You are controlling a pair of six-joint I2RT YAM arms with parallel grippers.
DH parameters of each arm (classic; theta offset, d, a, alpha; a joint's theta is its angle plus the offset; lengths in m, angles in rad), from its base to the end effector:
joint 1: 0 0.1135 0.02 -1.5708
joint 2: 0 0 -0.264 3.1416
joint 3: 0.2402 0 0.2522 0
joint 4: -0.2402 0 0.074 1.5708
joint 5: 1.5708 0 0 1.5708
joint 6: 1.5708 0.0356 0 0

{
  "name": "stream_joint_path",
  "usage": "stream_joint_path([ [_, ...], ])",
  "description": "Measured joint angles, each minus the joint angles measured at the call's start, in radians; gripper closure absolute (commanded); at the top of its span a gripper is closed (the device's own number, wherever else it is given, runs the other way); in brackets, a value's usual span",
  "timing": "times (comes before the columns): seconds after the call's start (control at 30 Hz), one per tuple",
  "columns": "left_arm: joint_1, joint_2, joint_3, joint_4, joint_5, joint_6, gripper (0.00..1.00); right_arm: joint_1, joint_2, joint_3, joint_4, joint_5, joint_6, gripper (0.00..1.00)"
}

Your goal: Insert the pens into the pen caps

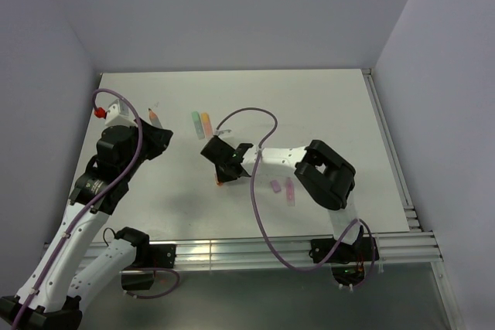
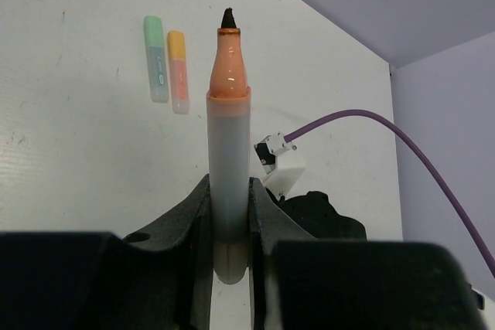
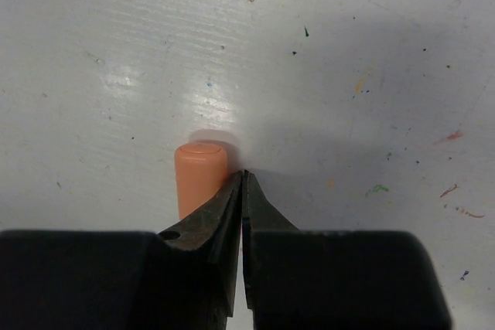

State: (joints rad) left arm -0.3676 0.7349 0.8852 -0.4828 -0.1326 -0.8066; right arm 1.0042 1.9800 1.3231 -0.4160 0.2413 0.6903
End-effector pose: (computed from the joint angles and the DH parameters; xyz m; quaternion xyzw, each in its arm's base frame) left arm 0.1516 -0.0533 0.3508 -0.2145 0.7847 -0.2759 0.5120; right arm 0.2259 0.3393 0.1582 -0.1211 0.9549 0.1061 0.2494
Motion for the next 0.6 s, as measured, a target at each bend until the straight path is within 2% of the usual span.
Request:
stream_joint_path([
  [0.27,0.0,0.0,0.0,0.0,0.005,0.0,1.0,-0.045,-0.023,0.002,-0.036,0.034,-0.006,0.75],
  [0.6,0.0,0.0,0.0,0.0,0.015,0.0,1.0,-0.052,-0.085,0.098,-0.076,0.05,-0.011,0.62],
])
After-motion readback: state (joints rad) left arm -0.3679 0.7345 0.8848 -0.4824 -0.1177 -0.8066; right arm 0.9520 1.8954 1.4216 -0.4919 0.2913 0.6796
